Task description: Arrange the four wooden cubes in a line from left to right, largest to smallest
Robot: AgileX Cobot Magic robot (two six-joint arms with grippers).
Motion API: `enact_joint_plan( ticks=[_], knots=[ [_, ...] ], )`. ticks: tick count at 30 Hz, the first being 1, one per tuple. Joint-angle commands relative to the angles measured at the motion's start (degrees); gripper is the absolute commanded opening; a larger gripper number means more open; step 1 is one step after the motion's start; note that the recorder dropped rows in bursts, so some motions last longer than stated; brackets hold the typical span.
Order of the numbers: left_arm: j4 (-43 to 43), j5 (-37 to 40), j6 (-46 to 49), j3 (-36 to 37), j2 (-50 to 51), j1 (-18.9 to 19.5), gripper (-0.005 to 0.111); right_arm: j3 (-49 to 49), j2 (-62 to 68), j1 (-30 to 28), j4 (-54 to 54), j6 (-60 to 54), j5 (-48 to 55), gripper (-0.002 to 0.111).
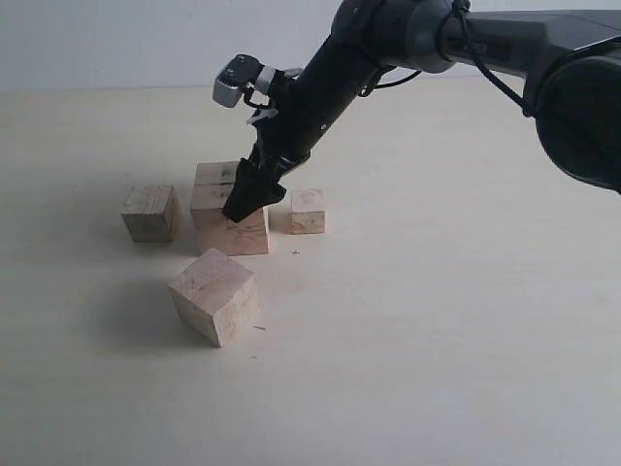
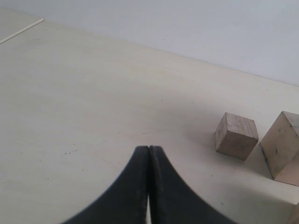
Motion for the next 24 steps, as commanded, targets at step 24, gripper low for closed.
enact_joint_plan(
  ticks=[24],
  knots=[
    [-0.1,-0.2,0.2,0.0,-0.4,-0.1,0.000,0.3,-7.9,0.0,-1.0,7.2,1.4,0.095]
  ],
)
